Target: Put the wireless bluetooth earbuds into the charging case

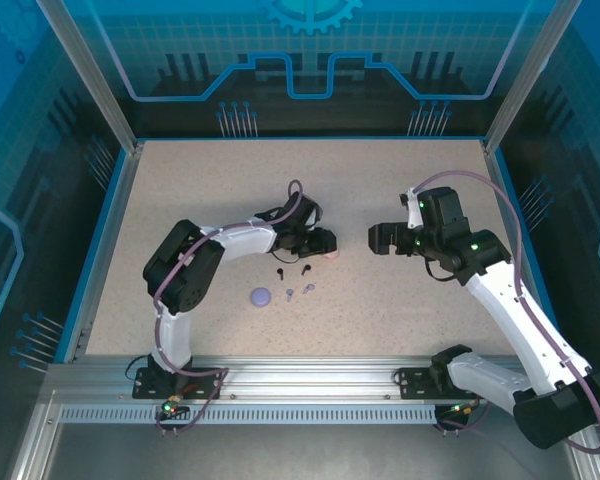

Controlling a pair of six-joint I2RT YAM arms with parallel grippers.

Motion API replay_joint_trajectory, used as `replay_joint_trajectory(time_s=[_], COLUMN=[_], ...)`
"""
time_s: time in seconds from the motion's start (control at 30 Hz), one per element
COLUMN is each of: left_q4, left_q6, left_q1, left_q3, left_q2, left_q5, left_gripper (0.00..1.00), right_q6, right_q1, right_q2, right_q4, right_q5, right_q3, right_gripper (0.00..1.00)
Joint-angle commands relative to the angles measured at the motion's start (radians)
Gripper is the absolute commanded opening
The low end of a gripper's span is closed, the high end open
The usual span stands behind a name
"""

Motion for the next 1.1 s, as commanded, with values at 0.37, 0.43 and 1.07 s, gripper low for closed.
replay_joint_trajectory(time_s=[0.37, 0.43, 1.07], left_q4=[-0.023, -0.027, -0.273], left_q6=[0.048, 0.048, 0.161], left_q1=[0.114, 0.147, 0.395], left_q3=[-0.191, -0.227, -0.371], left_q2=[-0.454, -0.531, -1.067], left_q5=[-0.1, -0.108, -0.26], left_gripper=[0.54, 0.55, 0.78], right_q6=[-0.205, -0.24, -0.755], right_q1=[0.056, 0.074, 0.297], right_q2=[0.262, 0.317, 0.894], right_q4=[-0.117, -0.136, -0.203], right_q5=[-0.072, -0.045, -0.02], right_q3=[0.215, 0.261, 0.672], right_gripper=[1.0, 1.0, 0.95])
